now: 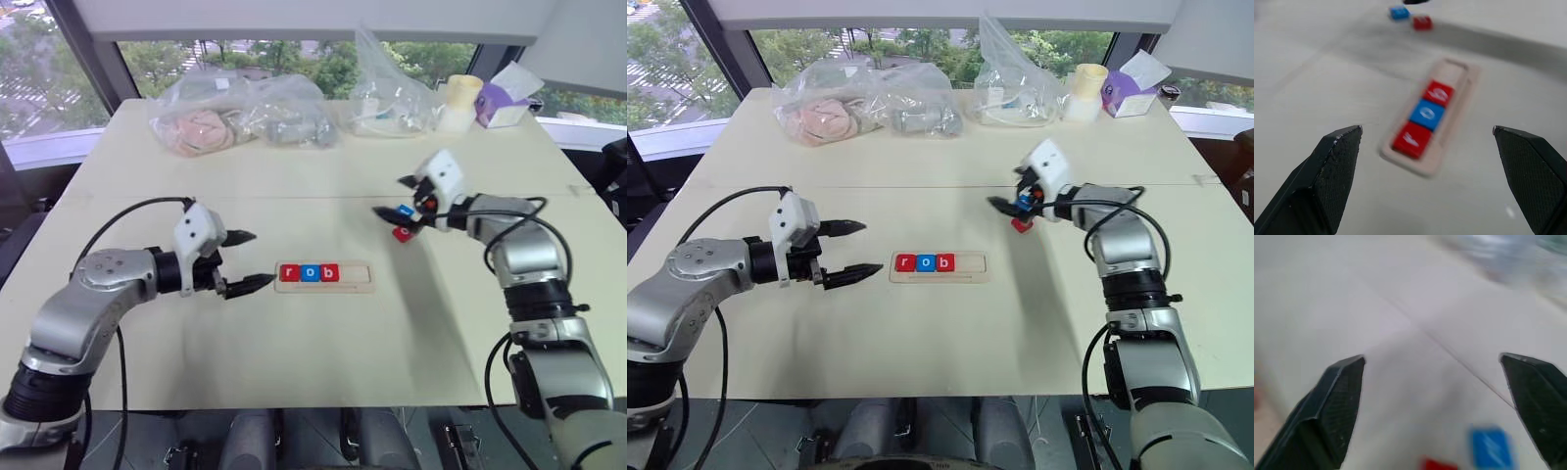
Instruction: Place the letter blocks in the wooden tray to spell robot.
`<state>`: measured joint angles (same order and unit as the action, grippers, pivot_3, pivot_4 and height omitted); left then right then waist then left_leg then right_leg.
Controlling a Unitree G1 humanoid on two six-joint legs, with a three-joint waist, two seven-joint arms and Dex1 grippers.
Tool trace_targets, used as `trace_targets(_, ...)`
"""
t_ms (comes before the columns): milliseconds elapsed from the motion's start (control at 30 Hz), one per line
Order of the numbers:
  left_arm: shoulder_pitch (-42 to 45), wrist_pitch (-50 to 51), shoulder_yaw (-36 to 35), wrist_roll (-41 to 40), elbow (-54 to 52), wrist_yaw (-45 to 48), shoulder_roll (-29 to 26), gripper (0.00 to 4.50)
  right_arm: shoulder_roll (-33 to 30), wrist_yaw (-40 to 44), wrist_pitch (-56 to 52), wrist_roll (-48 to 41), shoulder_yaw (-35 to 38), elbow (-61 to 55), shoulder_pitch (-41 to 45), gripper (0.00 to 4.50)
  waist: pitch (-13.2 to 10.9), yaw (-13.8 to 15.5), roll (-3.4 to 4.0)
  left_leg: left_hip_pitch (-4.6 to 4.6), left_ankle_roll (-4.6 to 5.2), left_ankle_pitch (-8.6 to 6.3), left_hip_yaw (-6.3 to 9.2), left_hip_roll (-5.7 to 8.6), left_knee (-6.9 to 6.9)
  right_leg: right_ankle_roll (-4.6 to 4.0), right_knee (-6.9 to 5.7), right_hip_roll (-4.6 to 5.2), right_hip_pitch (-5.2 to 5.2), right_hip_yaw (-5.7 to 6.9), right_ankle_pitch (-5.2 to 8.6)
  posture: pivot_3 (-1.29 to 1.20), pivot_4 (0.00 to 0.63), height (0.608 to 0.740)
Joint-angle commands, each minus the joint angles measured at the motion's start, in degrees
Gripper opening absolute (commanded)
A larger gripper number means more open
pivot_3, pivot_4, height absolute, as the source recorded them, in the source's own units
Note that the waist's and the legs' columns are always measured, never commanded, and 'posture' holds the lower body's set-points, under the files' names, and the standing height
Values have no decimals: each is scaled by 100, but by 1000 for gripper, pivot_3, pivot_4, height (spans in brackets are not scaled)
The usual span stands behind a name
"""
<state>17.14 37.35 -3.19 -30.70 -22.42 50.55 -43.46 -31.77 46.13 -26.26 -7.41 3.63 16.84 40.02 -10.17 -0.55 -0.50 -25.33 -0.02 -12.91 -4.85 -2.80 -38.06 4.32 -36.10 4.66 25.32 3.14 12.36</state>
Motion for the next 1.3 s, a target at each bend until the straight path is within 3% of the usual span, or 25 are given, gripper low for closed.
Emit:
trace_targets(33,53,78,-119,-126,-226,-140,50,4500,64,-626,-948,-354,551,-866,-522,4473,0,-3,0,0,0,0,1,0,1,6,-1,-1,0,0,-3,0,150,739)
trace_targets(167,97,114,53,-114,-203,-120,98,4500,348,-1135,-1439,-491,660,-1579,-1216,4473,1,-39,2,3,0,0,-1,-2,4,8,-3,-4,2,0,-4,0,150,739)
trace_targets(300,200,-23,209,55,-6,-67,88,4500,567,-1454,-1494,-466,566,-1653,-1373,4473,1,-42,3,8,-1,5,0,-2,1,-16,-5,-4,1,-1,1,0,150,739)
trace_targets(600,332,-112,299,127,186,-6,181,4500,837,-1739,-737,-227,200,-635,-1181,4473,1,-22,3,2,0,8,3,1,1,-16,0,-3,0,-1,2,0,150,739)
trace_targets(700,259,-95,253,120,149,-33,192,4500,852,-1809,-499,-148,135,-345,-1172,3628,1,-27,2,3,1,8,3,1,1,-15,0,-3,-1,-2,1,0,150,739)
trace_targets(867,138,-112,225,121,121,-43,178,4500,827,-1820,-394,-191,141,-336,-1198,1144,1,-43,3,5,1,8,5,-1,1,-16,-2,-6,0,-1,2,0,150,739)
trace_targets(1000,109,-116,275,119,106,-31,199,4500,794,-2020,-491,-219,272,-870,-1380,1129,1,-32,3,5,1,8,5,-1,1,-16,-2,-5,-1,-1,2,0,150,739)
trace_targets(1100,68,-180,272,130,79,19,170,4500,774,-2521,-1039,-277,650,-2268,-1926,1129,1,13,4,1,0,8,10,-1,3,-13,-2,-5,1,0,5,0,150,739)
trace_targets(1167,49,-173,271,111,76,65,148,4500,814,-2760,-1596,-363,814,-3066,-2280,1129,1,6,3,-4,-1,7,11,-1,4,-10,-1,-2,3,-1,7,0,150,739)
trace_targets(1300,79,-219,347,167,138,113,172,4500,1647,-3559,-3513,-811,1401,-5200,-3044,1129,7,-7,0,-1,-2,6,28,-7,5,-12,0,-4,1,2,8,0,150,739)
